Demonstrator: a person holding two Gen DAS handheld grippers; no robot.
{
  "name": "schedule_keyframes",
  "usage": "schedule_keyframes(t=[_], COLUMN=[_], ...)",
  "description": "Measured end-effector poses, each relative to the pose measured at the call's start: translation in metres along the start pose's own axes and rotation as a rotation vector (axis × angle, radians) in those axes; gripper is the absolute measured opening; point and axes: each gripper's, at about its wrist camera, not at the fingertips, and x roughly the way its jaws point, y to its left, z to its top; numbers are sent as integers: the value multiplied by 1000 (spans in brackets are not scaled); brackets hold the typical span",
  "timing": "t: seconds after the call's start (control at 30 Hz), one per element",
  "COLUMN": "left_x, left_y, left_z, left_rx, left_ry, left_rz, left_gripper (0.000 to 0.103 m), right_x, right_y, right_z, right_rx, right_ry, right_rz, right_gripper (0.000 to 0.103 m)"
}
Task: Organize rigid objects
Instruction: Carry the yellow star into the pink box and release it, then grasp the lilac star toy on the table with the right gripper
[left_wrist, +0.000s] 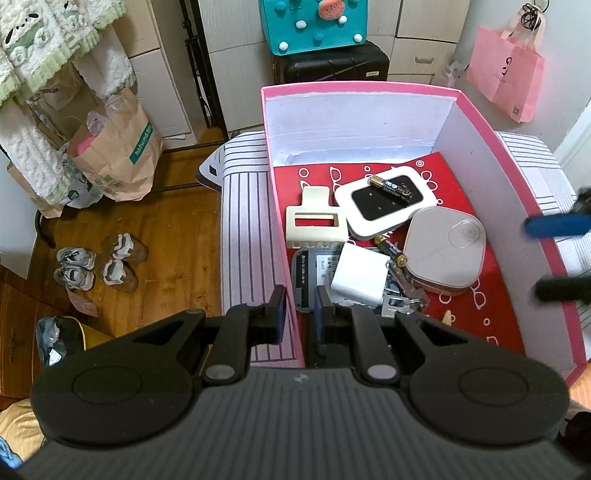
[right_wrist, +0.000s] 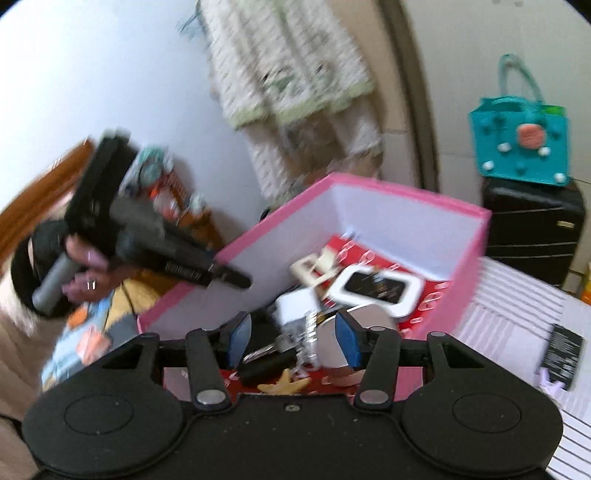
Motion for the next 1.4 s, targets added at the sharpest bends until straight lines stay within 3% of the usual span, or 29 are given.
schedule_keyframes(t=[0.17,0.4,0.47,0.8,1.1,1.2,1.27,1.4], left_x=[0,0,0,-2,-3,-3,-3,-3], left_y=[1,2,2,-2,0,-1,-1,-1], left_z=[0,-1,-1,-2,-1,-1,-1,-1], left_rx=[-5,-7,-12,-14,-16,-16,-16,-16], left_ry=[-4,-4,-8,-5,-3,-2,-2,-3], left_rz=[-5,-4,-2,9,10,10,10,10], left_gripper=[13,13,13,13,13,14,14,14], right_x=[-32,-48,-48,-22,-17,-12,-8,2], right_y=[-25,-72,-84,-113,-125,-127,-125,-115], right_z=[-11,-41,-50,-95,-90,-85,-83,-83], right_rx=[64,113,118,67,57,32,-15,-150], right_ry=[-75,-86,-82,-31,-64,-55,-39,10], right_rz=[-109,-351,-383,-447,-475,-495,-512,-543], right_gripper=[56,57,57,61,61,50,36,31])
